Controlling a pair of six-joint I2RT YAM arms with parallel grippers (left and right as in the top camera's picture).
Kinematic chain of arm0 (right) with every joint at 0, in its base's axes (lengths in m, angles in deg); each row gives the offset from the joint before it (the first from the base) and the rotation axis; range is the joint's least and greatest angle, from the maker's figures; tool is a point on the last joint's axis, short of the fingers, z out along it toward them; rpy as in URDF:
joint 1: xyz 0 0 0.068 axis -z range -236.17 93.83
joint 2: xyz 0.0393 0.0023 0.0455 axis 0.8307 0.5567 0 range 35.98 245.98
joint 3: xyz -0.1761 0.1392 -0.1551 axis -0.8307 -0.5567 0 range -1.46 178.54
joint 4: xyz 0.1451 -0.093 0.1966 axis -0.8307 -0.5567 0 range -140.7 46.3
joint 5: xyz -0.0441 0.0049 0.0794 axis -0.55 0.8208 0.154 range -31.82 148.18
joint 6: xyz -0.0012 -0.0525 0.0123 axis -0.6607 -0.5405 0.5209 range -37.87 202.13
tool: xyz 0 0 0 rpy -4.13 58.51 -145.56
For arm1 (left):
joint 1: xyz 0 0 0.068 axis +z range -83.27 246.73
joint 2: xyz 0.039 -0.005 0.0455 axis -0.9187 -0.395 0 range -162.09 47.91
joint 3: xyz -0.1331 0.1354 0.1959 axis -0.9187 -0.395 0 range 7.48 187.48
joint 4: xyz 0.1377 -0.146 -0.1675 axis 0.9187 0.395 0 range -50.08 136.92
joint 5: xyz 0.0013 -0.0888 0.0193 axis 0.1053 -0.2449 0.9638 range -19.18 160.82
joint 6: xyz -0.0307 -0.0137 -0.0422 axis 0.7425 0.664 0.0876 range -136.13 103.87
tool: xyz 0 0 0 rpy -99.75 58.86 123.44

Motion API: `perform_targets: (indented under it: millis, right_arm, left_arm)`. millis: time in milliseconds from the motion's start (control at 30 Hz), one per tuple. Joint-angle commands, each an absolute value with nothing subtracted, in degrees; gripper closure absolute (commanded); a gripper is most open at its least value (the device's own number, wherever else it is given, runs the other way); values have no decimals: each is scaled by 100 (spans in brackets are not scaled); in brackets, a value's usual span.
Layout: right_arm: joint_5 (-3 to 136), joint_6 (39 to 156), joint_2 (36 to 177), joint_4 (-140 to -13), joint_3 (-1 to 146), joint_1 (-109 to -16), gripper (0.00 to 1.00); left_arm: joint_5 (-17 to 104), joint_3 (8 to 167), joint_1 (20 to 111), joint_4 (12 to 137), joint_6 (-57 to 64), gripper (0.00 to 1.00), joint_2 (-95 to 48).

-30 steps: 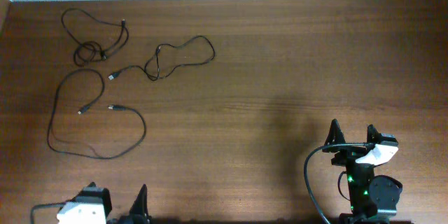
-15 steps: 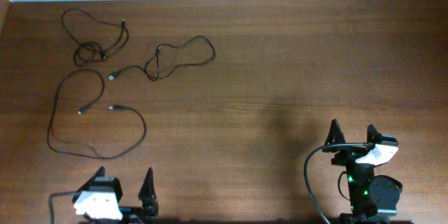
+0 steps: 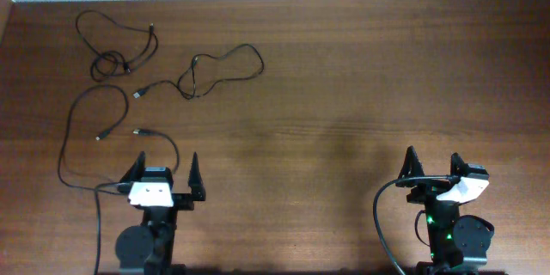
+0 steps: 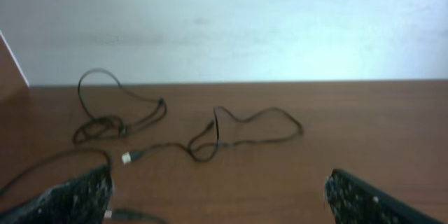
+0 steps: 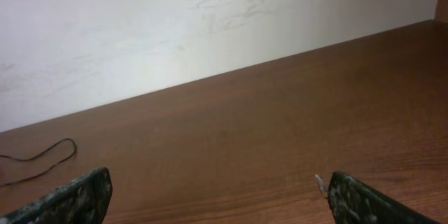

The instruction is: Untangle cables

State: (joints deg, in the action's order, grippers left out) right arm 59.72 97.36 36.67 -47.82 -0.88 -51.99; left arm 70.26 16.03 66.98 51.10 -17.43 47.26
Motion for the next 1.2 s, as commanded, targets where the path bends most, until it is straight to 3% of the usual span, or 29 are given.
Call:
perform_targets:
  millis: [0, 233, 1167]
  right_arm:
    - [6049, 9714, 3623, -4804, -114, -5201, 2]
    - [6049, 9714, 3623, -4804, -114, -5201, 2]
    - [6049, 9714, 3634, -4804, -114, -5201, 2]
  left_arm:
    - [7081, 1013, 6729, 4490, -2099, 1, 4764]
    - [7124, 795, 6729, 4468, -2617, 1, 4764]
    - [7102, 795, 6729, 4466, -2610, 1, 4757]
